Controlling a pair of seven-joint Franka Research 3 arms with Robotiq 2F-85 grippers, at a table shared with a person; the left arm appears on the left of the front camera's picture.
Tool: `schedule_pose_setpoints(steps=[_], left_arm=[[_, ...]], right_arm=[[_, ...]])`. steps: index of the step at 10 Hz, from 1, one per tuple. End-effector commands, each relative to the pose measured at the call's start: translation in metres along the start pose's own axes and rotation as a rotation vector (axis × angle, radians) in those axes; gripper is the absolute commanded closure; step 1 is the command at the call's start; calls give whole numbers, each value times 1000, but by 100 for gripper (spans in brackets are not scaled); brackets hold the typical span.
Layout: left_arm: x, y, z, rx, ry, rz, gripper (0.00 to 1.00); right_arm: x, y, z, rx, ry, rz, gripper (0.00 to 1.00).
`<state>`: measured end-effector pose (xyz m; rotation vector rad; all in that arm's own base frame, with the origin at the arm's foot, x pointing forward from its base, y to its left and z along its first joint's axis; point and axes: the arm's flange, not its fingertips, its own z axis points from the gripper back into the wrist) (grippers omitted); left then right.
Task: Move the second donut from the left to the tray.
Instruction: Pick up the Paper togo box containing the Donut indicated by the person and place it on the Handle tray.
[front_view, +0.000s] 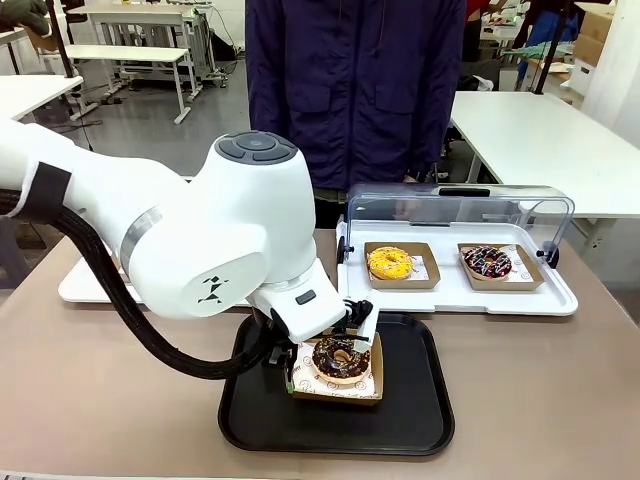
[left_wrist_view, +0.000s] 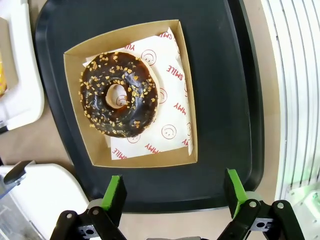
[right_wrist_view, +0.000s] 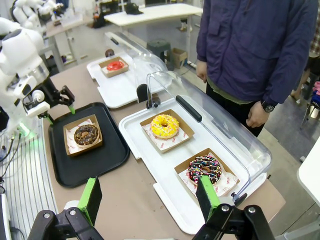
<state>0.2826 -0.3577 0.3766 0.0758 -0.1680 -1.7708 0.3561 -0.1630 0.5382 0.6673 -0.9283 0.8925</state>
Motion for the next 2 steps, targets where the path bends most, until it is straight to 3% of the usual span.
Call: schedule_pose_setpoints(steps=[1,2], left_arm=[[2,-1,1,15,3,8,0],[2,-1,1,15,3,8,0]], right_arm=[[2,-1,-1,-1,-30,24,0],[2,-1,-1,-1,-30,24,0]])
